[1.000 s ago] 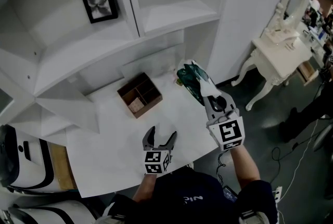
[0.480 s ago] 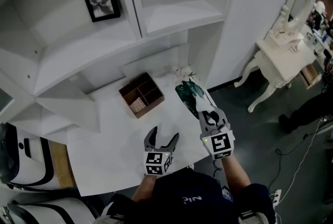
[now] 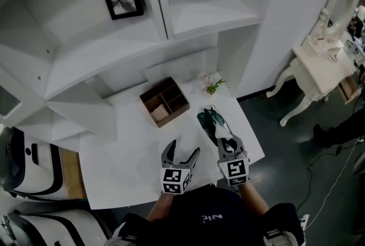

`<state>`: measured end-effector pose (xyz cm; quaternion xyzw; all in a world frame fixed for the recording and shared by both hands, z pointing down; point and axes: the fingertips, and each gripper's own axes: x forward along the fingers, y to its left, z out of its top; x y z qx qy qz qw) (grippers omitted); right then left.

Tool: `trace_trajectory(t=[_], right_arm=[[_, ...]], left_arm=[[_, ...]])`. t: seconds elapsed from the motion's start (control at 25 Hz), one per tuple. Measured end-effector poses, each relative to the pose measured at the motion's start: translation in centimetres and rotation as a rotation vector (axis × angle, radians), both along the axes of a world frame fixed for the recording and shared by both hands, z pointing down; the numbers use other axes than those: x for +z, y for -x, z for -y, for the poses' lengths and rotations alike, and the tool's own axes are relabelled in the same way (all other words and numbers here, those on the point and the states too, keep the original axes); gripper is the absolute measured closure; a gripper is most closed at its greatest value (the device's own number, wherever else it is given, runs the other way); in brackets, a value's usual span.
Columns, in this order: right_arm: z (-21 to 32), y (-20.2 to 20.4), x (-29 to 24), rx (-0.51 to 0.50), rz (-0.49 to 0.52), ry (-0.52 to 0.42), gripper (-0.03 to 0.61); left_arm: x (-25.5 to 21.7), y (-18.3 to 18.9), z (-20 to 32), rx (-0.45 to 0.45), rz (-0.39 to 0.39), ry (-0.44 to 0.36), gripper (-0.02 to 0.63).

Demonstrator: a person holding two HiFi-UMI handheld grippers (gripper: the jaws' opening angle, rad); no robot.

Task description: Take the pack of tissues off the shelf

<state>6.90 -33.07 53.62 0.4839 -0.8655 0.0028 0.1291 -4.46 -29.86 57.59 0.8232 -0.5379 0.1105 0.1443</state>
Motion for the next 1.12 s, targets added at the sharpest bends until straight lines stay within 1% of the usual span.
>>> trace_trajectory(t=[0.08, 0.2, 0.48, 0.56, 0.6, 0.64, 0.8, 0.92, 1.0, 1.12], right_arm=[[-0.9, 0.6, 1.6, -0.017, -0.021, 0.031, 0.565], [-1.4, 0.7, 2.7, -0.016, -0.013, 0.062, 0.565], [-1.4, 0.3, 2.1, -0.007, -0.001, 0.055, 0.565], [-1.6, 0.1, 2.0, -0.003, -0.005, 0.054, 0.564], [-1.7, 0.1, 1.8, -0.002, -0.008, 0.051, 0.563], [-1.9, 0.1, 1.6, -0.004, -0.009, 0.047, 0.564], [-2.5, 0.1, 1.1, -0.010, -0.009, 0.036, 0.565], [-2.7, 0.2, 1.0, -0.015, -0.013, 0.030, 0.563], [-2.9, 0.3, 0.9, -0.022, -0.011, 0.029, 0.565], [-3.3, 0.3, 0.9, -0.026, -0.015, 0.030, 0.565]], left_arm=[[0.3, 0.6, -0.4, -0.016, 0.000, 0.008, 0.216], [0.7, 1.1, -0.7, -0.034, 0.000, 0.015, 0.216], [0.5, 1.4, -1.0, -0.038, 0.003, 0.007, 0.216], [0.3, 1.3, -1.1, -0.033, 0.006, 0.002, 0.228], [0.3, 1.3, -1.2, -0.032, 0.010, -0.002, 0.250], [0.2, 1.4, -1.4, -0.032, 0.012, -0.004, 0.288], [-0.1, 1.5, -1.7, -0.039, -0.008, -0.024, 0.478], [-0.5, 1.4, -1.8, -0.046, -0.022, -0.038, 0.586], [-0.6, 1.4, -2.0, -0.041, -0.023, -0.044, 0.609], [-0.7, 1.1, -2.2, -0.025, -0.011, -0.055, 0.611]])
